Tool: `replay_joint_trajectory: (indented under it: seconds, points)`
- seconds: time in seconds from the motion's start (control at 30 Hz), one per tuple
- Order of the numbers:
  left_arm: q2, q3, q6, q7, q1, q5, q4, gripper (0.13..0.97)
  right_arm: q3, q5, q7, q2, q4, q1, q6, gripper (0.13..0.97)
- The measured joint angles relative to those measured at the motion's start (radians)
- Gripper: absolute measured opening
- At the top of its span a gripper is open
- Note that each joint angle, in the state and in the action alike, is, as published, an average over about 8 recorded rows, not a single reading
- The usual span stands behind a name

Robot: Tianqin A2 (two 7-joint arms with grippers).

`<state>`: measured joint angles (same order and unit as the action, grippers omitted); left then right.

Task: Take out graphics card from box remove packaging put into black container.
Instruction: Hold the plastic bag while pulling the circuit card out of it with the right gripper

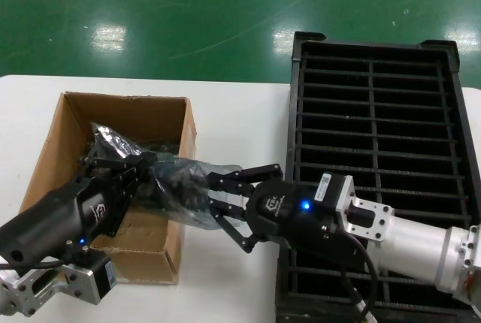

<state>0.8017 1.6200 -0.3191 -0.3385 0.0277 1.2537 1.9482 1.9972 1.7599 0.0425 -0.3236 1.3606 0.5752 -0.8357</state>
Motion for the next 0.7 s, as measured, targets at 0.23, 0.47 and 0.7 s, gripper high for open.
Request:
replay_joint_trajectory:
  seconds: [0.23,0.47,0.7]
  points:
    - [0.000,0.000,0.000,0.000,0.000,0.000,0.000,0.139,-0.003,-0.001,0.019,-0.003,0.028,0.004,0.008,0.186]
    - [0.000,0.000,0.000,0.000,0.000,0.000,0.000,0.139,-0.033,0.007,0.019,-0.043,0.085,-0.021,0.027,0.186]
    - [0.000,0.000,0.000,0.000,0.000,0.000,0.000,0.139,-0.089,0.033,0.004,-0.113,0.164,-0.069,0.045,0.186]
